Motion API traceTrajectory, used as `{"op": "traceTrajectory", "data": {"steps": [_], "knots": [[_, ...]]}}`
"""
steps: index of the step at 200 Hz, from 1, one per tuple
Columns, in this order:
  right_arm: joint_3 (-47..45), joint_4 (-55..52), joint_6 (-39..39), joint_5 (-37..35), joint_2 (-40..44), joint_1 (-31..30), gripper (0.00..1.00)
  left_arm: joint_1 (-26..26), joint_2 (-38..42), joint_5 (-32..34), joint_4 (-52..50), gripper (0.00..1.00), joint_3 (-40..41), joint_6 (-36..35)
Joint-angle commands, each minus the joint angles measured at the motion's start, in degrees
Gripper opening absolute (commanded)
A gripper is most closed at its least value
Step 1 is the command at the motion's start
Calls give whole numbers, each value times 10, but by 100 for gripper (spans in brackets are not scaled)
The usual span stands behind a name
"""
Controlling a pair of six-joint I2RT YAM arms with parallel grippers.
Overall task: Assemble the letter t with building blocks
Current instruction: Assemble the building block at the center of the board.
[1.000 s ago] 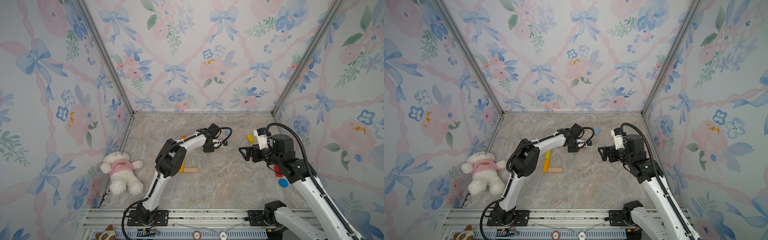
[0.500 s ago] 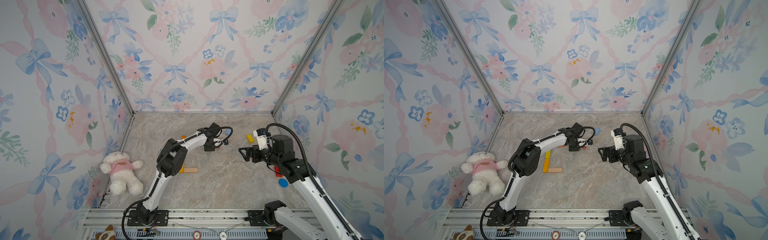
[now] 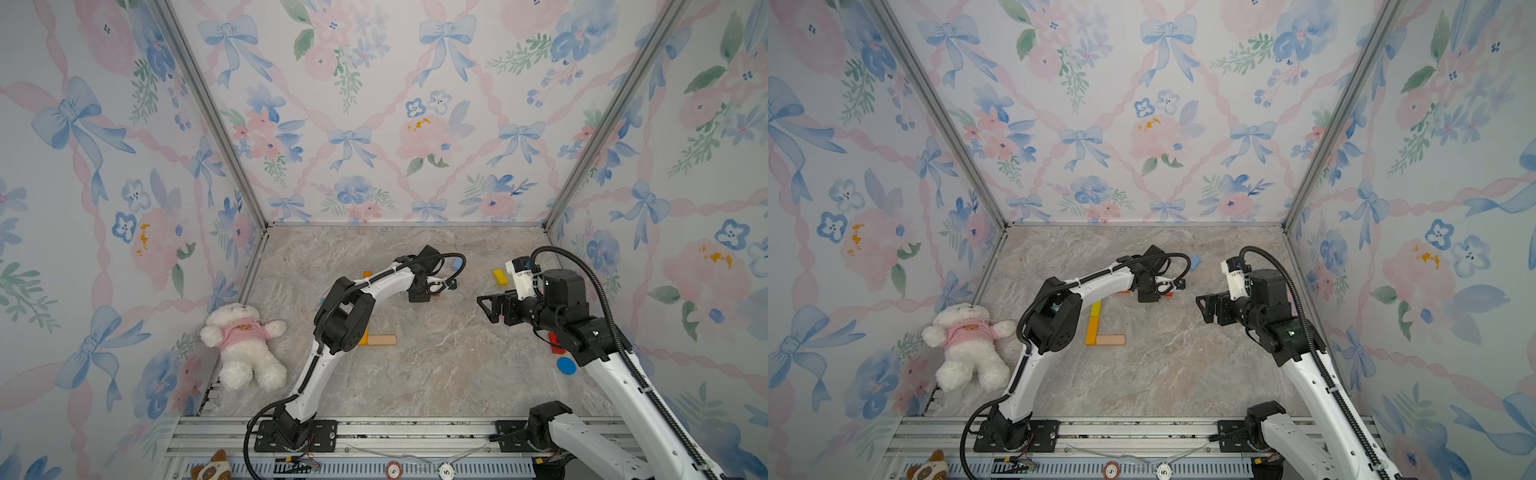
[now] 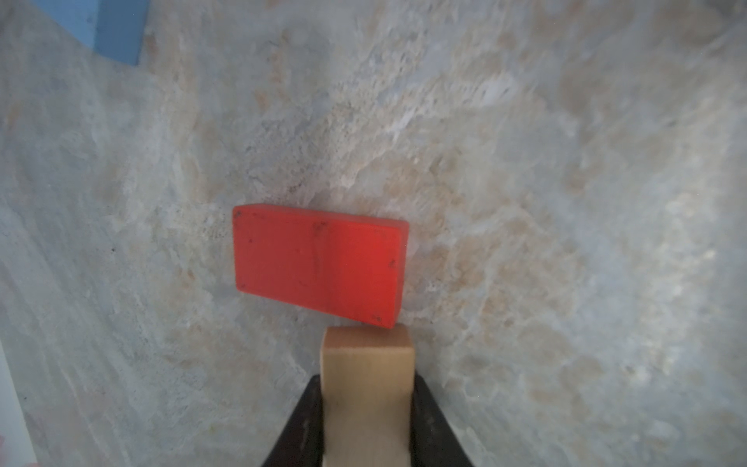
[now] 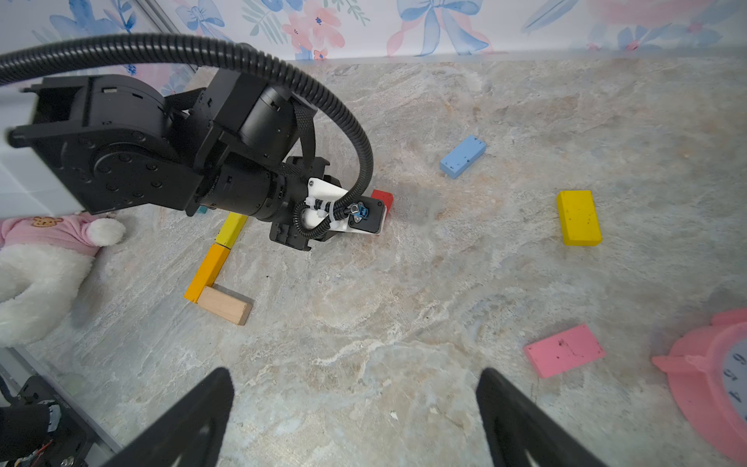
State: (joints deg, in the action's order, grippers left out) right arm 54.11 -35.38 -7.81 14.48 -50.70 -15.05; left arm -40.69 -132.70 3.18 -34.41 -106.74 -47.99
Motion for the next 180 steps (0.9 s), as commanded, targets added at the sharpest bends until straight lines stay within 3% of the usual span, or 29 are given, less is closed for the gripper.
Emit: {"op": "traceTrajectory", "data": {"steps": [1,55,180], "knots": [[-8,-3,8,-7,-1,4,96,3,-25,-6,-12,36,-8,-4],[-10,-4,9,-4,0,4,96,3,-30,-5,-12,41,-12,0],[-14,-1,7,-8,4,4,96,3,-25,-31,-12,33,-7,-10]]}}
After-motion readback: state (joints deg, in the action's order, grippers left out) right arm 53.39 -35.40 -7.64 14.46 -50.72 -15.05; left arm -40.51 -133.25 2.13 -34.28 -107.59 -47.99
